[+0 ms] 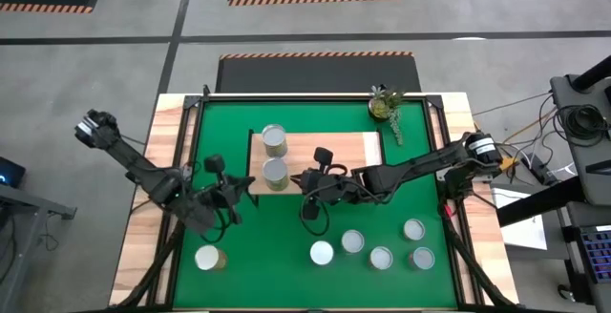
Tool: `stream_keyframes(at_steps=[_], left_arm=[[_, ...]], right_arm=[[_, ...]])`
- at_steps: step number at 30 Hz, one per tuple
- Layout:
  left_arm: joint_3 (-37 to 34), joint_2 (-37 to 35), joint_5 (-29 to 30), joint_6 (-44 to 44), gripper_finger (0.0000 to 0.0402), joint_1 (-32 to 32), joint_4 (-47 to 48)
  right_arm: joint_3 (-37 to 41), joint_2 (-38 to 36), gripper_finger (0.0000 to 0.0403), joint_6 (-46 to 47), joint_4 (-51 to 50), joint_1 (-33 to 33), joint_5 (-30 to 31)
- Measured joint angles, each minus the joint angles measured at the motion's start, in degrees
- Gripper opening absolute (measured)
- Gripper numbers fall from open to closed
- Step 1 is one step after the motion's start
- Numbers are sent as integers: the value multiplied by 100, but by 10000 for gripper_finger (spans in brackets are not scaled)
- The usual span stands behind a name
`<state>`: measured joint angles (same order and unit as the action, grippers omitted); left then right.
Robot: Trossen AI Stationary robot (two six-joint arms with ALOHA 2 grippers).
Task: Pick and place cans onto a shelf
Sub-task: Put the canned pears on the shelf
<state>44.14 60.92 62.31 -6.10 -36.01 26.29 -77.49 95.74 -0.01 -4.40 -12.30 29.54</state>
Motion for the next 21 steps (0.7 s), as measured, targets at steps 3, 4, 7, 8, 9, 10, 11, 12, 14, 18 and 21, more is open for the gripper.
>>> stream_keyframes(at_steps=[3, 4, 7, 8, 9, 10, 11, 12, 14, 18, 21], left_arm=[[-2, 88, -86, -86, 0, 246, -1], [-1, 111, -139, -90, 0, 297, -4], [-2, 168, -179, -95, 0, 382, -72], [-2, 174, -178, -91, 0, 411, -108], [-2, 177, -176, -83, 0, 444, -154], [-2, 177, -174, -70, 0, 475, -197], [-2, 179, -174, -55, 0, 501, -233], [-2, 179, -171, -51, 0, 527, -259], [-2, 179, -132, -48, 0, 561, -315], [-2, 182, -130, -47, 0, 638, -358], [-2, 204, -128, -47, 0, 706, -431]], right_arm=[[0, 0, 9, 0, -2, 13, 2], [0, 0, 9, -4, 0, 16, 2], [0, 0, 9, -27, 17, 20, 1], [0, 0, 9, -58, 23, 20, 1], [0, 0, 9, -74, 22, 20, 0], [0, 0, 9, -104, 24, 20, 1], [0, 0, 9, -142, 24, 20, 1], [0, 0, 9, -173, 25, 20, 2], [0, 2, 9, -219, 46, 20, 2], [0, 2, 9, -218, 50, 20, 0], [0, 4, 9, -214, 50, 20, 0]])
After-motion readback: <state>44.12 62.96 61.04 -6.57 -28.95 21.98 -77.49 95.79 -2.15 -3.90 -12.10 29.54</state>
